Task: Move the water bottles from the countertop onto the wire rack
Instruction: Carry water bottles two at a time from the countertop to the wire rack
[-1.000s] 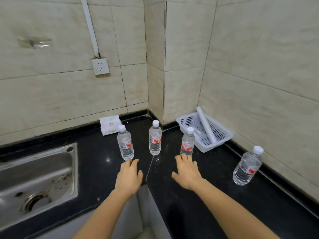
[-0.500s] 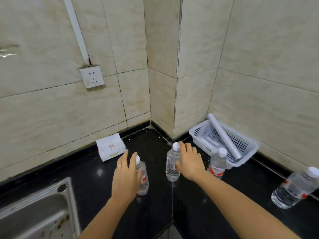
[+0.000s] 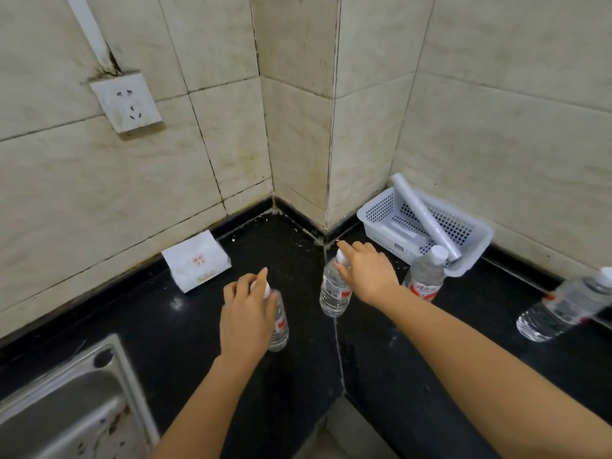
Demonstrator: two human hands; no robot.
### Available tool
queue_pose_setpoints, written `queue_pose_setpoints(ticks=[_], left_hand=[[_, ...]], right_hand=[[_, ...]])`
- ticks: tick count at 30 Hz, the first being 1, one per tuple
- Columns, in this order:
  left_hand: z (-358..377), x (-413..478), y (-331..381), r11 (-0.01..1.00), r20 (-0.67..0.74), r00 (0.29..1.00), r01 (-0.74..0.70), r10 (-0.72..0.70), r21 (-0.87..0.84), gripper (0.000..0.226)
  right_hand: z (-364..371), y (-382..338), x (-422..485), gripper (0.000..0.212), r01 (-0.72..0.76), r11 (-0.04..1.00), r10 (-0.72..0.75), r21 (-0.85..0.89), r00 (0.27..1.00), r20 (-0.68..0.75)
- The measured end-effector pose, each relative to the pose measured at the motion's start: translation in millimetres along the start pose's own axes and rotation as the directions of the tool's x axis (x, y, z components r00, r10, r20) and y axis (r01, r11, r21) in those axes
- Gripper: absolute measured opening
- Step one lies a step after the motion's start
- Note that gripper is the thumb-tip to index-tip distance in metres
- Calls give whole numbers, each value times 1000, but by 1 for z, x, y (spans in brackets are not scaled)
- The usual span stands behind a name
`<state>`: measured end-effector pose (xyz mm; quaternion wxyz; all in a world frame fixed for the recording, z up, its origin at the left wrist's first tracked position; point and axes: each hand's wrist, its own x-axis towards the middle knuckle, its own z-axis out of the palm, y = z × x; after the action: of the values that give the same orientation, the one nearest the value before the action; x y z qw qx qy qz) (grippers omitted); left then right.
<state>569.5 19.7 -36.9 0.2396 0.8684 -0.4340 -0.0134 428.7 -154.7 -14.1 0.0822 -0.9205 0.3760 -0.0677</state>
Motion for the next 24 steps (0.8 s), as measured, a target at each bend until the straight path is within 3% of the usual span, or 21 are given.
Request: queue_pose_setpoints(ticks=[8,13,17,24], left_hand=[[-10,4,-4,992,85,994,-66,76,-108,45],[-18,5,8,986,109,980,-161,166,-54,29],[-12,-30,47,955,99,953,-277,287,-105,34],[-9,-134,160,882,190,874,-395,447,-256,29]], right_hand=[[13,19,-50,33,-42,983,59,177,994,-91],[2,44,-92,23,-72,963,101,260,990,-98],[-29,59,-139,26,-131,943,147,305,989,-30],[-71,121,-298,22,-377,841,385,389,921,59]])
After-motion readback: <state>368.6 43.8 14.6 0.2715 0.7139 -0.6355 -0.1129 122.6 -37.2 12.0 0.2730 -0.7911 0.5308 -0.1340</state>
